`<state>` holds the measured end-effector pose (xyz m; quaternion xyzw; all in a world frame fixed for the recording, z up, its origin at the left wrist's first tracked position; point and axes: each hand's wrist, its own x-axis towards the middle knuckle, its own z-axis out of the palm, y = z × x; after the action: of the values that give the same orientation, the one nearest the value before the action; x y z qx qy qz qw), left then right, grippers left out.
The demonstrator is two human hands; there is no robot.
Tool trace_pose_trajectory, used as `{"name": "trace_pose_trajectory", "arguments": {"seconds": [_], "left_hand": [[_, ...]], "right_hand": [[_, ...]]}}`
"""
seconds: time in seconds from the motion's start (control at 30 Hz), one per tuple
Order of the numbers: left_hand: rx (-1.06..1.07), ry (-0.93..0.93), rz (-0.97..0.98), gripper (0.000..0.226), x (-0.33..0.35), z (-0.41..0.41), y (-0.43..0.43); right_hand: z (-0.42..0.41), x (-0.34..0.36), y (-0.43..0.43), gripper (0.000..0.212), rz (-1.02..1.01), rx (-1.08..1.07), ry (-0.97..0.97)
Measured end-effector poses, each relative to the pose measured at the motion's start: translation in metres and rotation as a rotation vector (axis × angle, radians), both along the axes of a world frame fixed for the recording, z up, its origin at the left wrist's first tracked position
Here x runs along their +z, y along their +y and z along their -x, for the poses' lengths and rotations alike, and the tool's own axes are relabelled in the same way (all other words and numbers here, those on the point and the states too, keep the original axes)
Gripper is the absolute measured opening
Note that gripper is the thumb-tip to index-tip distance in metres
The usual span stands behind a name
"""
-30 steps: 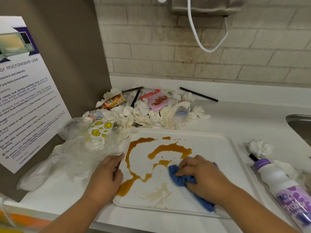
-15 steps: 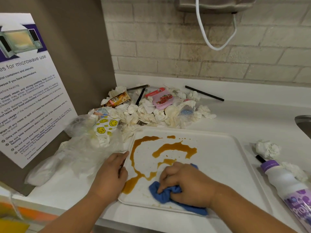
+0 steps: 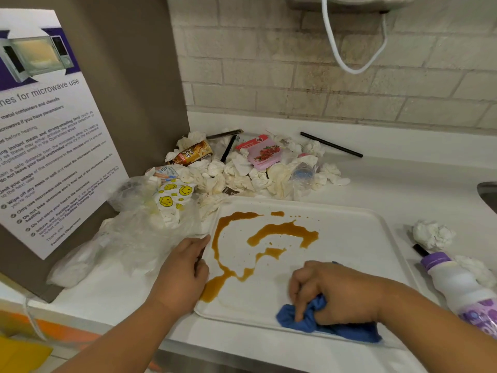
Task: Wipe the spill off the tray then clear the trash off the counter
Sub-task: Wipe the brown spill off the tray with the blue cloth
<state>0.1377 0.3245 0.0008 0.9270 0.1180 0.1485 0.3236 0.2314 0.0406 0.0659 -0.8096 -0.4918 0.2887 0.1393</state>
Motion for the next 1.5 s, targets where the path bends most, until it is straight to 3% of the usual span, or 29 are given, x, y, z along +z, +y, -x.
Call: {"name": "trace_pose_trajectory", "arguments": {"seconds": [0.23, 0.43, 0.67, 0.83, 1.07, 1.33, 1.5], "left_hand": [[-0.004, -0.001, -0.015, 0.050, -0.005, 0.000, 0.000], [0.004, 0.000, -0.014, 0.049, -0.005, 0.000, 0.000], [-0.006, -0.005, -0.040, 0.050, -0.005, -0.001, 0.001], [-0.002, -0.016, -0.024, 0.049, -0.005, 0.000, 0.001], [-0.019, -0.001, -0.027, 0.050, -0.005, 0.000, 0.003], [0.008, -0.007, -0.024, 0.049, -0.003, 0.000, 0.000], [0.006, -0.013, -0.031, 0.049, -0.004, 0.000, 0.001]], "right_hand": [[0.027, -0.016, 0.046, 0.033, -0.168, 0.108, -0.244], [0.020, -0.010, 0.029, 0.031, -0.107, 0.039, -0.129], [0.038, -0.014, 0.074, 0.040, -0.124, 0.139, -0.305], [0.021, -0.009, 0.052, 0.039, -0.090, 0.047, -0.187], [0.042, -0.016, 0.083, 0.040, -0.106, 0.148, -0.322], [0.005, -0.024, 0.020, 0.038, -0.145, -0.085, -0.216], [0.030, -0.030, 0.045, 0.038, -0.247, 0.095, -0.321]]}}
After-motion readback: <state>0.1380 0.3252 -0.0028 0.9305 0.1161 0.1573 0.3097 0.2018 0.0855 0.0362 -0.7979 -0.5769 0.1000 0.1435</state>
